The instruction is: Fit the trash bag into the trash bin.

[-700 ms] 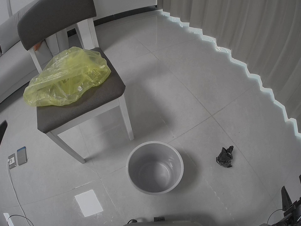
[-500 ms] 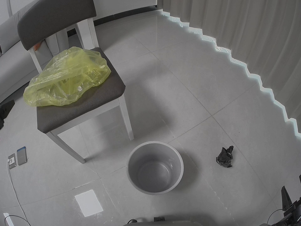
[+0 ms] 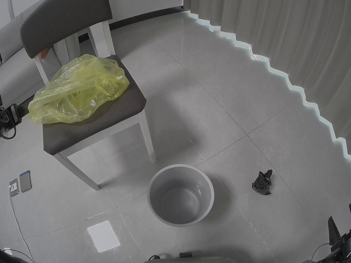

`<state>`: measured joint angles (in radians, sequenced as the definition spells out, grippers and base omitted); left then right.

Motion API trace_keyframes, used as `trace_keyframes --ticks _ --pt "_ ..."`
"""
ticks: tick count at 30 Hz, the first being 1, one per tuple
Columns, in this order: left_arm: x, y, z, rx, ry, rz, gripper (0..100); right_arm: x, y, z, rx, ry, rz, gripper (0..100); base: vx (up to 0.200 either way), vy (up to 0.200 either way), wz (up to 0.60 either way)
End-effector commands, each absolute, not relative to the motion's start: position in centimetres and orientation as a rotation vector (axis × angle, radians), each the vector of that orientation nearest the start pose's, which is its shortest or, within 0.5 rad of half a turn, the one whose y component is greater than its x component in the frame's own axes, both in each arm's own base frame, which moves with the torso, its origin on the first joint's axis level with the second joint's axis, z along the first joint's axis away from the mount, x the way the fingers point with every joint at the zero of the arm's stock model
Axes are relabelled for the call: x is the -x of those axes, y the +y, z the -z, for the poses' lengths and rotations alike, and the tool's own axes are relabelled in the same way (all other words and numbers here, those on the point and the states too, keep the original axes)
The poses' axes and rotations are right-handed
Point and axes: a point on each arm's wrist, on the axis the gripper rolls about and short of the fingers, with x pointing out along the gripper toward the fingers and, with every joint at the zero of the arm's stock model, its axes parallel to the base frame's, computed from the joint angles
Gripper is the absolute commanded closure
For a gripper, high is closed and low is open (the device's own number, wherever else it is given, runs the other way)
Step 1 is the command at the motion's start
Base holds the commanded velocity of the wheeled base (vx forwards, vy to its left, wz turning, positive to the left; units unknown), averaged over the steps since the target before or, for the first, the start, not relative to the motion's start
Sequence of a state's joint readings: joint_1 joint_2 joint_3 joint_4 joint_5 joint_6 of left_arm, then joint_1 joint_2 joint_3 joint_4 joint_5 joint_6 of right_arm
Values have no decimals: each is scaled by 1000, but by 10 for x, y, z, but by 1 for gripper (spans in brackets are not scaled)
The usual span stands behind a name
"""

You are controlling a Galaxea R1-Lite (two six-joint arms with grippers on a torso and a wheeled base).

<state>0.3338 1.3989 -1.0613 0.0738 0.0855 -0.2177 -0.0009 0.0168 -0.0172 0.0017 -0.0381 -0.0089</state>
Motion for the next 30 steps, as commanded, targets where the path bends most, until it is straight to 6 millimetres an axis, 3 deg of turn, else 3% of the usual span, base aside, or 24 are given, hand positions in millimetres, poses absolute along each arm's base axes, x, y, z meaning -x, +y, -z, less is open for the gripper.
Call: trace_keyframes --ticks 1,30 --pt "-255 92 -257 301 413 -474 0 23 -1 -75 9 3 38 0 0 0 0" --pt "-338 114 -232 353 434 -473 0 23 -1 -76 -2 2 43 0 0 0 0"
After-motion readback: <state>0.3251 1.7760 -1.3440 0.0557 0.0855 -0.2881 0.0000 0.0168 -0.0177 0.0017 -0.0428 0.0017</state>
